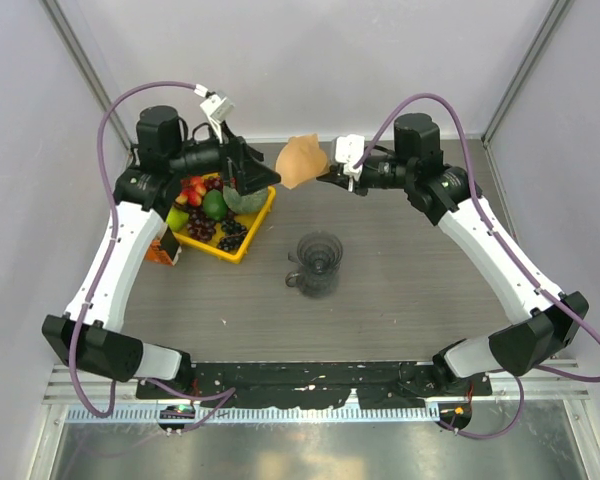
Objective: Place the coffee filter in the dripper
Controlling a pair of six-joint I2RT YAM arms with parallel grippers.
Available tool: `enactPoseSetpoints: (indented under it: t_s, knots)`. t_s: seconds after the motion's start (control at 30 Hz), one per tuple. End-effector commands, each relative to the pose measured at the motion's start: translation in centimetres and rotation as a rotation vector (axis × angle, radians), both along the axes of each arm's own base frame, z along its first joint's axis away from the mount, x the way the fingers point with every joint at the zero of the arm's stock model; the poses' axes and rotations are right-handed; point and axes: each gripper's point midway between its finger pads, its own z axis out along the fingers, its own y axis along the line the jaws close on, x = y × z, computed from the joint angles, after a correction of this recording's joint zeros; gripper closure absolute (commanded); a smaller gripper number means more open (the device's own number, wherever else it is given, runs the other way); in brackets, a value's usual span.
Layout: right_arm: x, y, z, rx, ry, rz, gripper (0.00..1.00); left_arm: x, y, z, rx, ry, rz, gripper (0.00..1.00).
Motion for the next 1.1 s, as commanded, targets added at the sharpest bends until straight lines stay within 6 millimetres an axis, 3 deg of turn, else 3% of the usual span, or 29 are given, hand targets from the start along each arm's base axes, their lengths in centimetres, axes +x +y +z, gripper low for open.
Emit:
enactPoseSetpoints:
  t_s: [0.0, 0.13, 0.2, 0.4, 0.63, 0.93, 1.07]
  knots:
    - [-2.1, -0.2, 2.1, 0.038, -0.027, 0.055, 0.95, -2.8, 1.3, 2.7, 0.051, -0.27, -0.073, 0.01]
    - [-3.3, 0.0, 2.2, 0.054, -0.029, 0.104, 0.95, -5.2, 2.0, 0.1, 0.171, -0.417, -0.181, 0.01]
    - [-3.8, 0.0, 2.0, 0.05, -0.036, 0.127, 0.95, -5.3, 2.4, 0.1, 0.205, -0.484, -0.175, 0.01]
    - [-4.8, -0.3, 0.4, -0.026, -0.069, 0.177, 0.95, -5.3, 1.8, 3.8, 0.141, -0.434, -0.149, 0.06]
    - [-5.6, 0.1, -0.1, -0.063, -0.084, 0.207, 0.95, -5.2, -0.2, 4.6, 0.134, -0.42, -0.159, 0.13]
    - [-6.7, 0.3, -0.9, -0.114, -0.119, 0.262, 0.94, -6.5, -2.5, 2.1, 0.168, -0.41, -0.247, 0.22]
    - [-6.8, 0.3, -1.0, -0.135, -0.126, 0.276, 0.94, -6.8, -3.0, 0.0, 0.245, -0.41, -0.3, 0.26]
